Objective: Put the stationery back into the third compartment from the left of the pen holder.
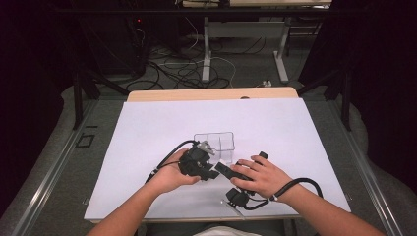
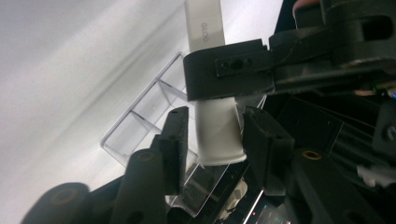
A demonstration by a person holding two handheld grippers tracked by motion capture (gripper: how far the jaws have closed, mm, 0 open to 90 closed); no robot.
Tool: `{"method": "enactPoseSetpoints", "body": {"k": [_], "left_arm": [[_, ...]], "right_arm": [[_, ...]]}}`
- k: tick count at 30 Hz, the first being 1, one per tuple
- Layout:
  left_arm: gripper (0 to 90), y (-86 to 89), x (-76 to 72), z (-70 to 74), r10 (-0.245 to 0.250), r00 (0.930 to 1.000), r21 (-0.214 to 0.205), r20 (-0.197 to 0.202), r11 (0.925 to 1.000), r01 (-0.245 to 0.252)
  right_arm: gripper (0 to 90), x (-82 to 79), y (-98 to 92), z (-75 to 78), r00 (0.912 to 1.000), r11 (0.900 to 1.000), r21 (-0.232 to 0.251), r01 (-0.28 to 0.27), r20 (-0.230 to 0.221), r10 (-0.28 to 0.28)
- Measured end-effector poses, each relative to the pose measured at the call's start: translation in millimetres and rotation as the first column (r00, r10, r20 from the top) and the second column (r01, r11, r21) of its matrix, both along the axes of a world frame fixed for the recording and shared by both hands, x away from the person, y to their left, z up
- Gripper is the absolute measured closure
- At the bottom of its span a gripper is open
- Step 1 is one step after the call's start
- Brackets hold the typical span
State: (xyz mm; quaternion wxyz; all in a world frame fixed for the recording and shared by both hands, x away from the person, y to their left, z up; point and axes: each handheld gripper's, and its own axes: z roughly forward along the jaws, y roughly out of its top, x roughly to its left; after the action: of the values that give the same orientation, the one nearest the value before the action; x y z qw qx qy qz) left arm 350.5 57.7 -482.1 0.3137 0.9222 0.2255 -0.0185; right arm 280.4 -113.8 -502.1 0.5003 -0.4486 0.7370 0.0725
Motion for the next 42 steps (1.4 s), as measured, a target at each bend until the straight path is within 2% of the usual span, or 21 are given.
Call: {"method": "enactPoseSetpoints", "body": {"k": [8, 9, 10, 12, 16, 19, 24, 29, 30, 31, 32, 33, 34, 35, 36, 37, 38, 39, 40, 41, 42], "left_arm": [[69.3, 11.9, 4.0, 4.3, 0.069, 0.9976, -0.035, -0.008, 0.9970, -0.070], [69.4, 12.7, 4.2, 5.0, 0.072, 0.9974, -0.041, -0.005, 0.9966, -0.072], [69.3, 14.0, 4.6, 6.4, 0.078, 0.9970, -0.046, 0.001, 0.9959, -0.077], [69.3, 16.0, 5.6, 8.6, 0.083, 0.9965, -0.056, 0.010, 0.9950, -0.083], [69.3, 20.3, 7.4, 14.8, 0.109, 0.9938, -0.089, 0.024, 0.9904, -0.107], [69.3, 22.9, 9.3, 19.5, 0.122, 0.9918, -0.108, 0.036, 0.9871, -0.118], [69.3, 24.1, 13.6, 25.1, 0.153, 0.9868, -0.157, 0.053, 0.9771, -0.143], [69.3, 24.1, 17.9, 29.4, 0.191, 0.9790, -0.219, 0.071, 0.9605, -0.172], [69.3, 23.9, 18.9, 29.5, 0.209, 0.9742, -0.241, 0.084, 0.9530, -0.184], [69.3, 23.9, 20.0, 29.9, 0.216, 0.9722, -0.255, 0.091, 0.9487, -0.187], [69.3, 23.8, 20.5, 30.5, 0.233, 0.9681, -0.270, 0.091, 0.9415, -0.201], [69.3, 24.1, 22.2, 30.9, 0.236, 0.9663, -0.290, 0.102, 0.9363, -0.198], [69.3, 23.7, 23.0, 31.4, 0.250, 0.9629, -0.310, 0.101, 0.9275, -0.208], [69.3, 23.7, 23.9, 32.4, 0.256, 0.9614, -0.321, 0.102, 0.9233, -0.211], [69.3, 23.5, 25.7, 33.0, 0.255, 0.9601, -0.334, 0.115, 0.9203, -0.204], [69.3, 22.3, 25.9, 33.2, 0.271, 0.9564, -0.352, 0.109, 0.9105, -0.218], [69.3, 22.1, 27.1, 34.2, 0.269, 0.9559, -0.351, 0.117, 0.9115, -0.214], [69.3, 21.3, 28.6, 34.4, 0.272, 0.9535, -0.362, 0.131, 0.9084, -0.209], [69.3, 20.4, 29.4, 34.8, 0.278, 0.9510, -0.370, 0.136, 0.9045, -0.212], [69.3, 19.0, 30.3, 35.2, 0.288, 0.9477, -0.382, 0.137, 0.8982, -0.218], [69.3, 18.4, 31.4, 35.5, 0.295, 0.9440, -0.388, 0.147, 0.8951, -0.220]], "right_arm": [[55.3, 0.8, -7.5, 1.4, 0.9981, 0.9971, 0.061, 0.046, -0.044, -0.043], [54.6, 3.5, -8.8, -1.5, 0.9977, 0.9949, 0.097, 0.027, -0.064, -0.020], [54.2, 1.3, -10.6, -0.6, 0.9958, 0.9937, 0.087, 0.070, -0.065, -0.064], [53.2, 2.3, -12.4, -0.1, 0.9932, 0.9904, 0.108, 0.086, -0.087, -0.077], [49.2, 3.5, -17.1, -0.8, 0.9839, 0.9759, 0.164, 0.144, -0.129, -0.124], [45.9, 2.9, -20.0, -2.7, 0.9731, 0.9559, 0.220, 0.195, -0.166, -0.160], [34.2, 5.4, -21.7, -4.1, 0.9524, 0.9314, 0.253, 0.262, -0.224, -0.207], [23.9, 7.8, -25.6, -7.3, 0.9243, 0.8848, 0.324, 0.335, -0.295, -0.242], [22.5, 8.0, -27.0, -9.0, 0.9211, 0.8696, 0.350, 0.348, -0.301, -0.247], [20.9, 8.7, -28.4, -8.1, 0.9108, 0.8644, 0.340, 0.371, -0.315, -0.267], [19.4, 9.7, -29.4, -9.8, 0.9112, 0.8548, 0.362, 0.372, -0.318, -0.262], [18.2, 10.9, -30.7, -8.5, 0.8989, 0.8516, 0.345, 0.395, -0.336, -0.281], [16.9, 13.2, -32.2, -11.4, 0.9001, 0.8356, 0.382, 0.395, -0.344, -0.268], [15.6, 11.9, -34.3, -8.4, 0.8719, 0.8240, 0.342, 0.451, -0.366, -0.326], [14.8, 14.2, -35.9, -8.8, 0.8651, 0.8118, 0.355, 0.463, -0.380, -0.327], [14.4, 16.4, -37.6, -10.0, 0.8565, 0.7929, 0.377, 0.479, -0.399, -0.328], [13.4, 16.7, -39.8, -9.0, 0.8344, 0.7713, 0.373, 0.516, -0.423, -0.354], [11.6, 18.7, -41.7, -9.7, 0.8252, 0.7487, 0.399, 0.530, -0.446, -0.346], [9.3, 20.1, -43.5, -11.2, 0.8082, 0.7124, 0.429, 0.555, -0.480, -0.341], [6.5, 22.8, -45.4, -10.2, 0.8004, 0.6942, 0.444, 0.567, -0.496, -0.337], [4.1, 25.7, -47.4, -9.7, 0.7791, 0.6608, 0.455, 0.597, -0.526, -0.341]]}}
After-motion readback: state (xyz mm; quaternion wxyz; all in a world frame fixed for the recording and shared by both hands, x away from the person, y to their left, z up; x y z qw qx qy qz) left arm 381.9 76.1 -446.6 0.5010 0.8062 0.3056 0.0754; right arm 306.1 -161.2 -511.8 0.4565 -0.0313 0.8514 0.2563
